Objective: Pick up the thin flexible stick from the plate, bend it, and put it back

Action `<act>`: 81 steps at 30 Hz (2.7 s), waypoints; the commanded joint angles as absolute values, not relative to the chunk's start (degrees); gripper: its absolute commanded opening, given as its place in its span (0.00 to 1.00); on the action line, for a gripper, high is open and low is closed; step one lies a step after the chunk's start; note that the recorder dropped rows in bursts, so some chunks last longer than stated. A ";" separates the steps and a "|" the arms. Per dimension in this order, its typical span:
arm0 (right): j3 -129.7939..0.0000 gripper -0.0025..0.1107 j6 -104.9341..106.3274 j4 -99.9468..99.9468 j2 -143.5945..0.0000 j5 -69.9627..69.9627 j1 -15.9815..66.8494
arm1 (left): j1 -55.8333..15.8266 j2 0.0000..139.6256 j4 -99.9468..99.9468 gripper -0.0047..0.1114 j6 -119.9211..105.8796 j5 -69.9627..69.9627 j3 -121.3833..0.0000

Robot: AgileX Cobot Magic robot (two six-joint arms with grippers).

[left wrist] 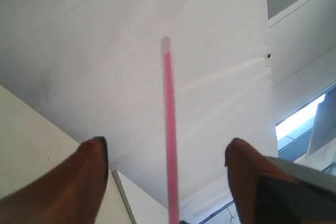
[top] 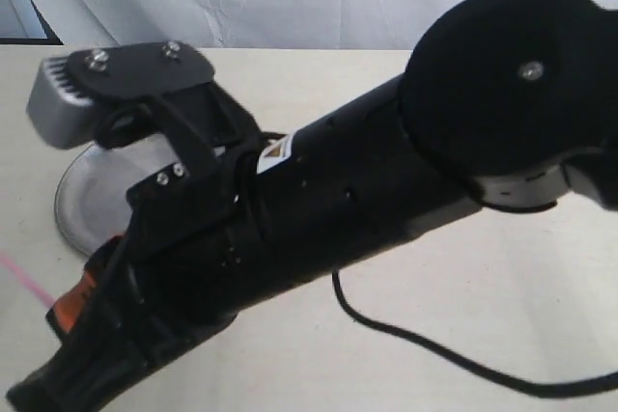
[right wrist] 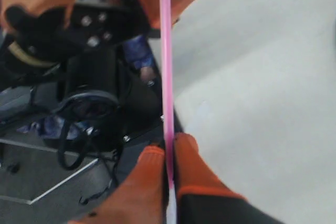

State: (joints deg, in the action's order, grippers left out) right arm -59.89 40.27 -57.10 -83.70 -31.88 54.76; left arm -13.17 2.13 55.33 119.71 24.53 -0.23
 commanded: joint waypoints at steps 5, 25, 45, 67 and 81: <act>-59.62 0.01 40.52 -57.40 -85.84 -32.49 58.73 | -13.20 2.04 54.98 0.20 119.81 25.14 0.00; -59.74 0.01 40.52 -61.01 -83.76 -33.92 58.73 | -13.20 2.04 70.14 0.04 119.47 25.73 0.00; -59.74 0.01 40.40 -51.77 -82.88 -29.43 58.73 | -13.20 2.04 57.89 0.04 119.73 28.55 0.00; -59.74 0.38 40.40 -50.68 -83.60 -25.60 58.73 | -13.20 2.04 55.65 0.04 119.61 30.88 0.00; -59.74 0.45 40.29 -50.99 -89.28 -26.83 58.73 | -13.20 2.04 52.49 0.04 119.72 33.62 0.00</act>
